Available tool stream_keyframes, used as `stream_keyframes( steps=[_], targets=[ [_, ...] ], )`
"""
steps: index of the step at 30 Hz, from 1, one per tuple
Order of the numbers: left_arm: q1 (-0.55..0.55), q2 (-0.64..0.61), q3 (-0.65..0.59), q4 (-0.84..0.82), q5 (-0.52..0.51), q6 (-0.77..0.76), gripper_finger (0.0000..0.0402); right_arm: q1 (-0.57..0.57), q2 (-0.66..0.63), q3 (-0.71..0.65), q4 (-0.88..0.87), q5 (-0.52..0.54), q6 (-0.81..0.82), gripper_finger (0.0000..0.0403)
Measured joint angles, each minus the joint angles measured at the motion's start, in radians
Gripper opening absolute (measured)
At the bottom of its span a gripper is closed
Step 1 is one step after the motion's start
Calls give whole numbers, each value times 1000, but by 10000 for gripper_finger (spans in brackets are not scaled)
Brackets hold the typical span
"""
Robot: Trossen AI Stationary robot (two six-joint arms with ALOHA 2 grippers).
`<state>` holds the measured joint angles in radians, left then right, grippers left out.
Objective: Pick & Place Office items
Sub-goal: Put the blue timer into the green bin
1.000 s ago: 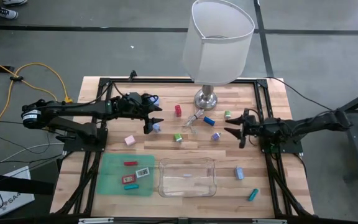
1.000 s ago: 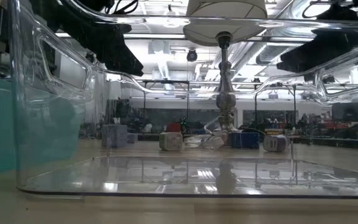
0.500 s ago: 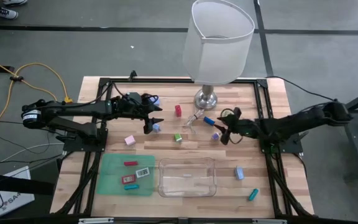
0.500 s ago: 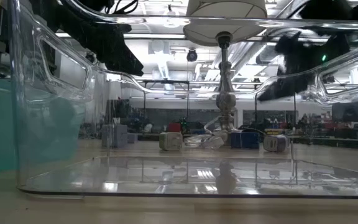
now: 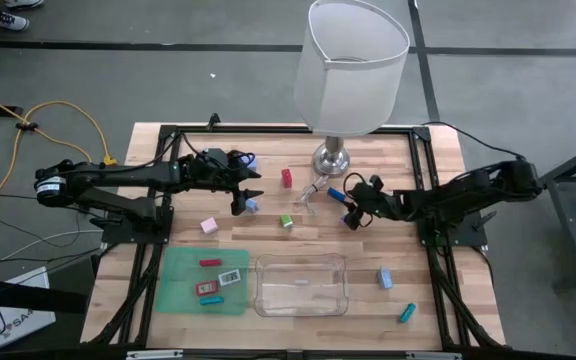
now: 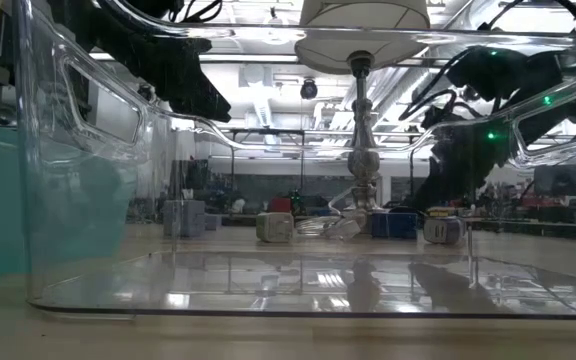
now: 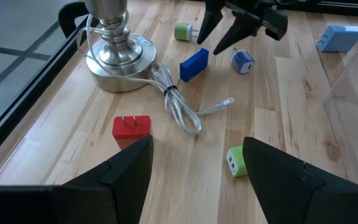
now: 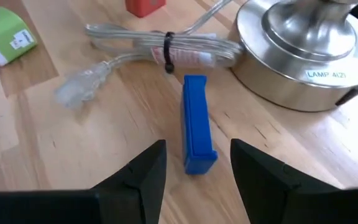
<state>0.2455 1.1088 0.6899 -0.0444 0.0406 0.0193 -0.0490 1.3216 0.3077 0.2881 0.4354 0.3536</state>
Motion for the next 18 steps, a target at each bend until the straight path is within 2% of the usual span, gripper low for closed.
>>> stream_keyframes(
  steps=[18],
  targets=[
    [0,0,0,0,0,0,242,-27,11,0,6,-48,-10,166]
  ],
)
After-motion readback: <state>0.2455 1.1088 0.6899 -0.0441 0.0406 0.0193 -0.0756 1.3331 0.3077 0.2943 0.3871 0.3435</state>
